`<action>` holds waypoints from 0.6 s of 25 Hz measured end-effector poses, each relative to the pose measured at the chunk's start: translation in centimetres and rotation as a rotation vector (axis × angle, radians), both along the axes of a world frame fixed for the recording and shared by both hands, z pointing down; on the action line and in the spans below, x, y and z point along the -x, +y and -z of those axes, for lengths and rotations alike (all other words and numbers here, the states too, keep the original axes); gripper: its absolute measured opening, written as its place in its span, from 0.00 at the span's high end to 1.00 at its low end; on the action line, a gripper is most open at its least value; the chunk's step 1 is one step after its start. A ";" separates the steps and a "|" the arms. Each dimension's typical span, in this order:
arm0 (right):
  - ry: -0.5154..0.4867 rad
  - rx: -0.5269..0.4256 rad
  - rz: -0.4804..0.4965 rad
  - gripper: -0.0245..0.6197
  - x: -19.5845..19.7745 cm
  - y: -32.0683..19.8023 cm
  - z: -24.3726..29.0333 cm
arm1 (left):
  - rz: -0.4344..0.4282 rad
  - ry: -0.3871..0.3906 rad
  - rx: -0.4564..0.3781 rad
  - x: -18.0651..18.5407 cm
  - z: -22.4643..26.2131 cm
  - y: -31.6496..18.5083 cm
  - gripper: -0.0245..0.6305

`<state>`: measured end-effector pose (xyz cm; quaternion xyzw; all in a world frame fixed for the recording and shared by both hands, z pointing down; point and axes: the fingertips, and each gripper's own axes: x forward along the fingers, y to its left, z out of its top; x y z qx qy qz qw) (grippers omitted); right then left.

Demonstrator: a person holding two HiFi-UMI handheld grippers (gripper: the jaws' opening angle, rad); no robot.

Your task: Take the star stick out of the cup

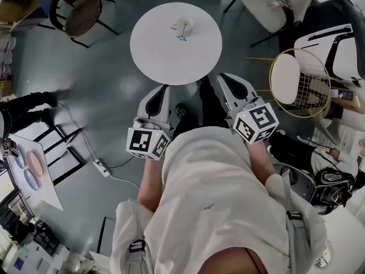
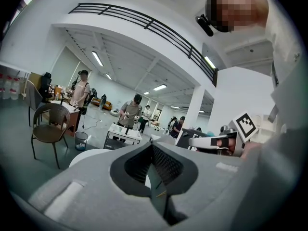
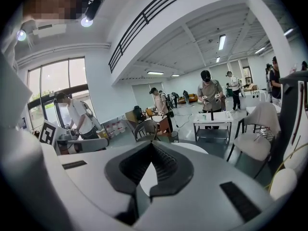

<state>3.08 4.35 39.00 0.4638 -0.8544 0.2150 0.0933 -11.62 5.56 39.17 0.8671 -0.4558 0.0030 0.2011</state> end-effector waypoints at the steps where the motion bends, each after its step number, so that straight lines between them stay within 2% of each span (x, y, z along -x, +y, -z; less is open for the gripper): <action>1: -0.004 0.002 0.006 0.95 -0.1 -0.4 -0.2 | 0.001 -0.004 0.002 -0.3 -0.1 -0.3 0.95; 15: -0.050 -0.025 0.140 0.95 -2.0 -11.4 0.6 | 0.101 -0.039 -0.017 -4.0 1.5 -8.6 0.95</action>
